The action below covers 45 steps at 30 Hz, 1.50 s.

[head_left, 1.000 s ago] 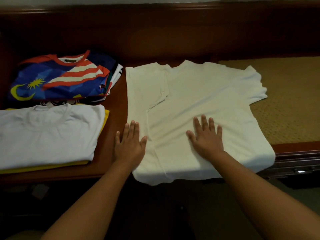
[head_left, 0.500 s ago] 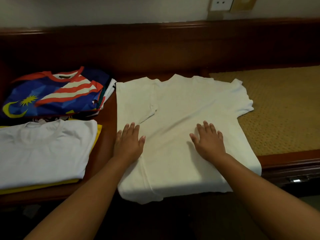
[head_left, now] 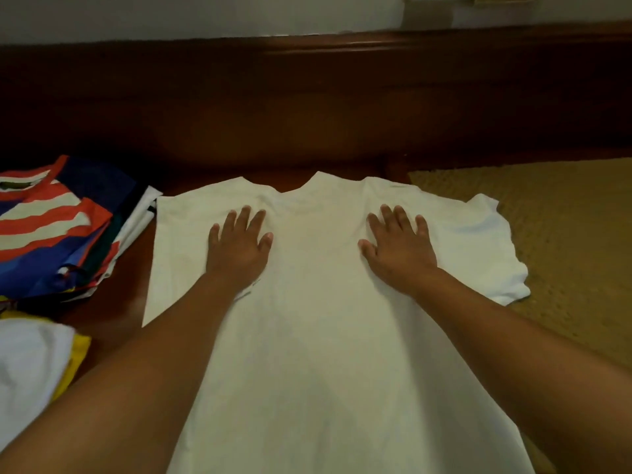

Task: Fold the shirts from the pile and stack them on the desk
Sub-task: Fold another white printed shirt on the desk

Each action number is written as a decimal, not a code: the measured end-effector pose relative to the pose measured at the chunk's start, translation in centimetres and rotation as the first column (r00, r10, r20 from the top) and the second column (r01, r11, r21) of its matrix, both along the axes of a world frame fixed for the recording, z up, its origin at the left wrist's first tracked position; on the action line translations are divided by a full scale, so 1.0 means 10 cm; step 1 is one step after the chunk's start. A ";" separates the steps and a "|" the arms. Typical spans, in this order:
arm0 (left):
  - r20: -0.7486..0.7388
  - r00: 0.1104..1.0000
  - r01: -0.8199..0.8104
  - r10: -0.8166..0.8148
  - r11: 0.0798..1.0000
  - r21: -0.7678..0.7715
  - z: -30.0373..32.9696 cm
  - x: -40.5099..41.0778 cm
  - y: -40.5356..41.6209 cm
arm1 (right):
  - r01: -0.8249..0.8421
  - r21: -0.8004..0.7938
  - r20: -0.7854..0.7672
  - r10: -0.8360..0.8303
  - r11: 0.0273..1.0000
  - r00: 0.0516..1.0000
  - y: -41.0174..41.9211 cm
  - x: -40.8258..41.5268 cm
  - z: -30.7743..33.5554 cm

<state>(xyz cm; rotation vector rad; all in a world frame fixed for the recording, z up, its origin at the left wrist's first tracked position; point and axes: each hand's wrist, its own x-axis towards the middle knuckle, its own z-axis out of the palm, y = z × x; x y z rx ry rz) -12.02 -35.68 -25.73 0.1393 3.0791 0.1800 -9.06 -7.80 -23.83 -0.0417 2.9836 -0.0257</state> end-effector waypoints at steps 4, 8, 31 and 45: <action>0.011 0.997 -0.078 0.079 0.997 -0.020 0.04 -0.19 0.09 | 0.006 -0.098 0.011 -0.005 0.995 1.000 0.06 -0.17 0.10; -0.087 0.996 0.009 0.004 0.989 0.148 0.26 -0.22 0.50 | 0.156 -0.380 -0.170 -0.235 0.912 0.957 0.49 0.04 0.36; 0.254 0.794 0.371 -0.553 0.771 0.518 0.74 -0.82 3.54 | 0.675 -0.622 0.243 -0.722 0.396 0.648 1.42 0.82 0.42; 0.329 0.825 0.078 -0.459 0.669 0.739 1.51 -0.90 2.08 | 0.151 -0.878 -0.105 -0.489 0.454 0.866 0.38 0.85 0.82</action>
